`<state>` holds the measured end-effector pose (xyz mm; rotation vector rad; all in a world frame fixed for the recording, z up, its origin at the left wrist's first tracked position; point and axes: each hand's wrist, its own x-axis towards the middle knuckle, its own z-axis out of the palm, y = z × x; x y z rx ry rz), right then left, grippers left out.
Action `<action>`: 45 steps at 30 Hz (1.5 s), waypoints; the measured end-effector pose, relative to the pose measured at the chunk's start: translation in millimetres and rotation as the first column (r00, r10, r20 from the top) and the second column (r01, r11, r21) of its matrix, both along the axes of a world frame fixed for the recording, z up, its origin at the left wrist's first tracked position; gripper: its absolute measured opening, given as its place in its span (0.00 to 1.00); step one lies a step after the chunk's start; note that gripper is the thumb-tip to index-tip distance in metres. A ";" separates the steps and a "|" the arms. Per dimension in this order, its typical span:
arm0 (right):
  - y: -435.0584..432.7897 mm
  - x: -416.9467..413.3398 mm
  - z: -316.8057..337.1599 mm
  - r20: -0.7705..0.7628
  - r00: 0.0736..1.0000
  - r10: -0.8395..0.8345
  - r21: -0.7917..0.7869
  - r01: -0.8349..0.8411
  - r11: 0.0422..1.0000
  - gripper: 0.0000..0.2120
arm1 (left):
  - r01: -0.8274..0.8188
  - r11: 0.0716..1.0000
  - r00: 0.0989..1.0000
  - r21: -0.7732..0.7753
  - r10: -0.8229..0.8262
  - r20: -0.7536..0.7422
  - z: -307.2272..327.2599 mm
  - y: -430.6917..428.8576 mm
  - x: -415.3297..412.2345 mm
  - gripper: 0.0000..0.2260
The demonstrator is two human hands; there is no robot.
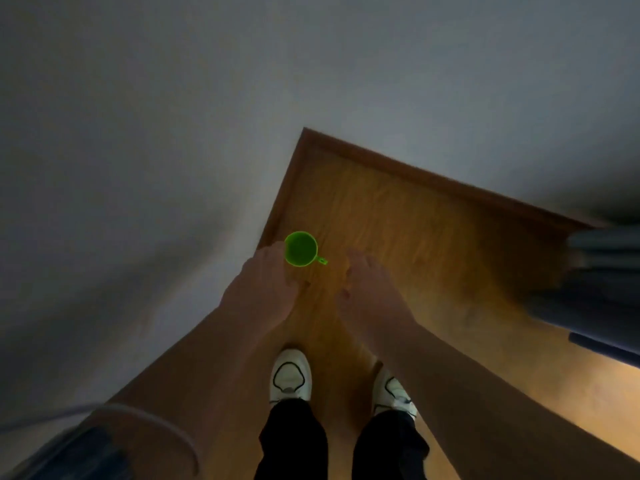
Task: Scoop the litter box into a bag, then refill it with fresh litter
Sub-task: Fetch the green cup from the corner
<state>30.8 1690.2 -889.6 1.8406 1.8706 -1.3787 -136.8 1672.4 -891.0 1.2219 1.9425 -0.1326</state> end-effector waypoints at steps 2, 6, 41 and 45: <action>0.6 -6.9 -74.1 0.015 1.000 0.010 -0.022 -0.010 1.000 0.27 | -0.008 1.000 0.999 -0.024 0.009 0.033 -70.5 0.5 -7.4 0.29; 0.4 -22.9 -197.5 0.065 0.998 -0.004 -0.031 0.006 0.999 0.28 | -0.131 0.990 0.991 -0.061 0.133 0.027 -185.5 -2.0 -24.0 0.39; -83.7 214.7 704.1 -0.304 0.874 -0.379 0.606 0.485 0.630 0.09 | 0.156 0.662 0.787 0.733 -0.532 0.313 677.3 7.4 190.6 0.23; -137.2 242.5 731.6 -0.355 0.748 -0.560 0.579 0.647 0.497 0.11 | 0.377 0.533 0.627 0.758 -0.749 0.214 693.7 2.3 223.6 0.23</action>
